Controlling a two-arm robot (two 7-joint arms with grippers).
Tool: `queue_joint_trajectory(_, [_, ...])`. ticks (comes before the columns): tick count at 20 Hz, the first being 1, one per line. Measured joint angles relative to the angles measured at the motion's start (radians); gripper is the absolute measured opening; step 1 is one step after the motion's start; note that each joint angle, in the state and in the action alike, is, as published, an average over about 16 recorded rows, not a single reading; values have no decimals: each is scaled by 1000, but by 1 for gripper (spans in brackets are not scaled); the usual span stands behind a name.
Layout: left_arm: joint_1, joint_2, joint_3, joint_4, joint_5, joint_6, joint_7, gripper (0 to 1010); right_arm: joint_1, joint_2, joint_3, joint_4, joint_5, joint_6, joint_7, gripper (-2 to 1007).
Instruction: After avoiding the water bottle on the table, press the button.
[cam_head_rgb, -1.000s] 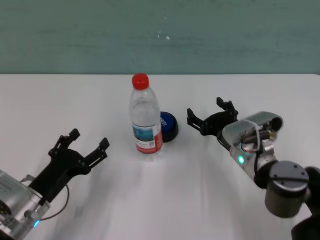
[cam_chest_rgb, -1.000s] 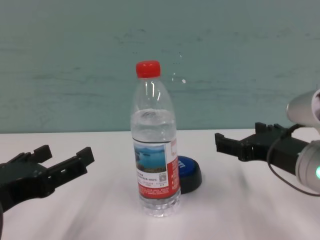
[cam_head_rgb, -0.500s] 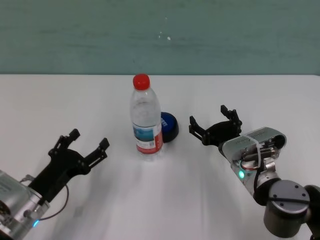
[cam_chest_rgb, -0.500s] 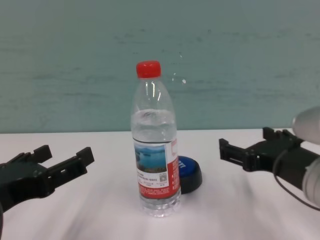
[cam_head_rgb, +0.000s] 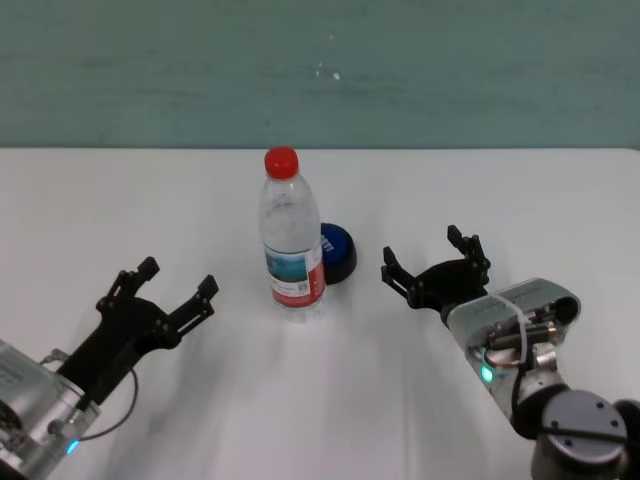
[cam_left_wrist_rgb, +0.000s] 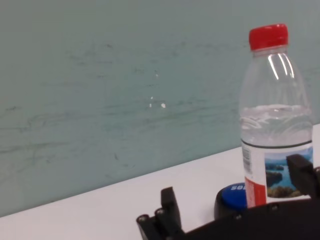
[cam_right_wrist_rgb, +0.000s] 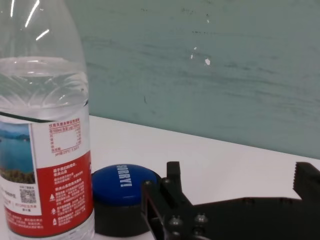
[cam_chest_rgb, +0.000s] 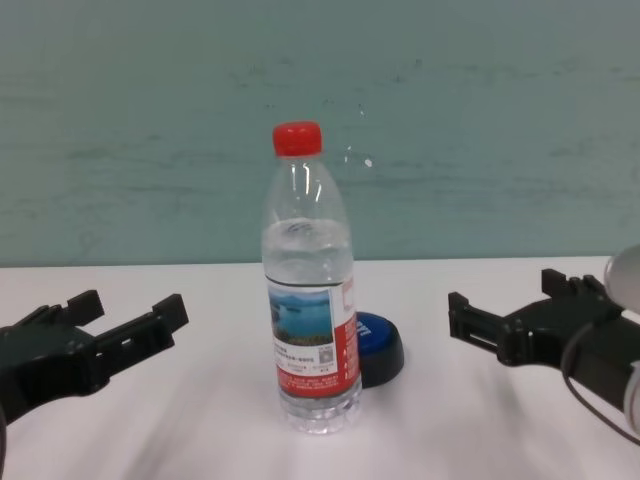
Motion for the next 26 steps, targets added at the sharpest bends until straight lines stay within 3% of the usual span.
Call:
queue_joint_trajectory(11, [0,0,0,0,0,0,0,1010,-53,-23,8,-22,-29,-23,6,1004])
queue_joint_trajectory(26, [0,0,0,0,0,0,0,1010,-65,-31,10,-17,-29,-37,15,1004])
